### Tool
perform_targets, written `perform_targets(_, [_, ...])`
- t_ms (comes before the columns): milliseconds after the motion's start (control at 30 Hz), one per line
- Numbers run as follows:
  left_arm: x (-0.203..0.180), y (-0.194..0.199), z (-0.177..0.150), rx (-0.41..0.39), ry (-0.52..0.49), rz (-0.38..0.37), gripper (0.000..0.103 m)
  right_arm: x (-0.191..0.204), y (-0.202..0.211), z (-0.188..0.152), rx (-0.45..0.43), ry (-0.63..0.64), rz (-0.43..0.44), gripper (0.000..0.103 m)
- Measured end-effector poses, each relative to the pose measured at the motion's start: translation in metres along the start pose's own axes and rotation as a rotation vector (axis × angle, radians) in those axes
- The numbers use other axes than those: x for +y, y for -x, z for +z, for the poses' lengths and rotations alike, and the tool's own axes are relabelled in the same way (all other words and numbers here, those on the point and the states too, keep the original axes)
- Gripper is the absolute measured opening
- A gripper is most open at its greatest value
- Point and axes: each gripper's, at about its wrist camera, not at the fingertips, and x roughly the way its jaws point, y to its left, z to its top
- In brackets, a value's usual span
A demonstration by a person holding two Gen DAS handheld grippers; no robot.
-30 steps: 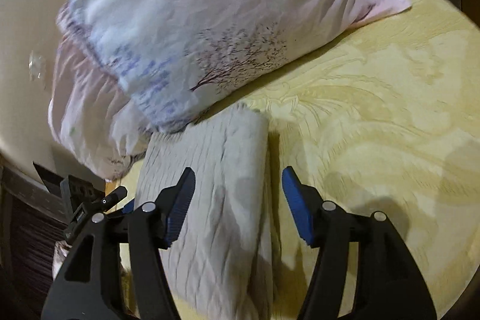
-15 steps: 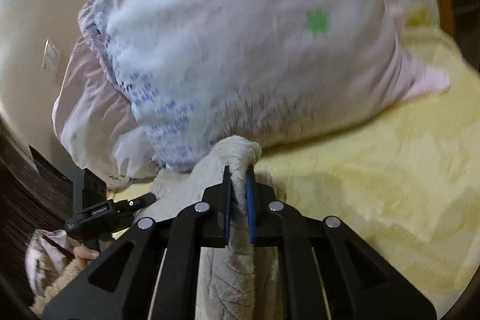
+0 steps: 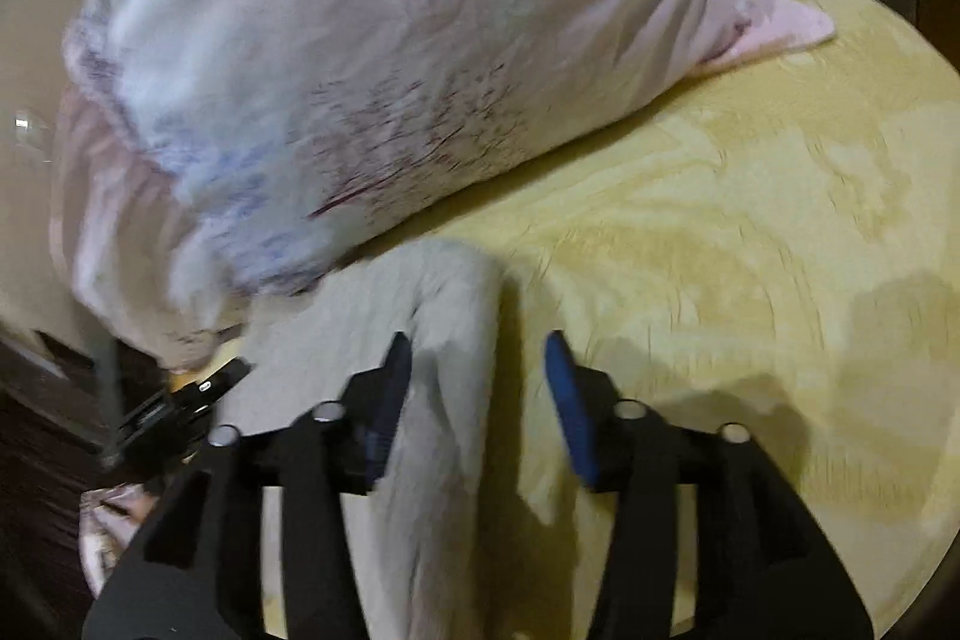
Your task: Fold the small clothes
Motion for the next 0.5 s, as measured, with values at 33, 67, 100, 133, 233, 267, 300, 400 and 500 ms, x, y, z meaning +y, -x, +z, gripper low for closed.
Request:
perform_targets(33, [0.000, 0.006, -0.004, -0.004, -0.002, -0.010, 0.054, -0.001, 0.007, -0.008, 0.005, 0.001, 0.030, 0.050])
perform_targets(67, [-0.002, 0.016, -0.012, -0.010, -0.012, -0.021, 0.059, 0.000, 0.013, -0.018, 0.012, 0.008, 0.050, 0.050])
perform_targets(100, [-0.003, 0.020, -0.017, -0.011, -0.021, -0.027, 0.061, 0.000, 0.016, -0.025, 0.017, 0.014, 0.060, 0.050])
perform_targets(133, [-0.005, 0.026, -0.024, -0.010, -0.033, -0.034, 0.065, 0.001, 0.020, -0.034, 0.023, 0.024, 0.071, 0.050])
perform_targets(233, [-0.013, 0.038, -0.048, -0.003, -0.073, -0.041, 0.068, 0.007, 0.023, -0.058, 0.047, 0.054, 0.090, 0.047])
perform_targets(267, [-0.016, 0.039, -0.058, 0.004, -0.084, -0.040, 0.068, 0.009, 0.021, -0.063, 0.056, 0.064, 0.088, 0.039])
perform_targets(300, [-0.019, 0.040, -0.064, 0.009, -0.089, -0.039, 0.068, 0.012, 0.016, -0.070, 0.067, 0.085, 0.085, 0.016])
perform_targets(400, [-0.028, 0.038, -0.080, 0.019, -0.112, -0.025, 0.068, 0.016, 0.026, -0.077, -0.008, 0.111, 0.042, 0.010])
perform_targets(500, [-0.035, 0.038, -0.090, 0.005, -0.161, 0.016, 0.068, 0.008, 0.029, -0.083, -0.021, 0.084, 0.008, 0.009])
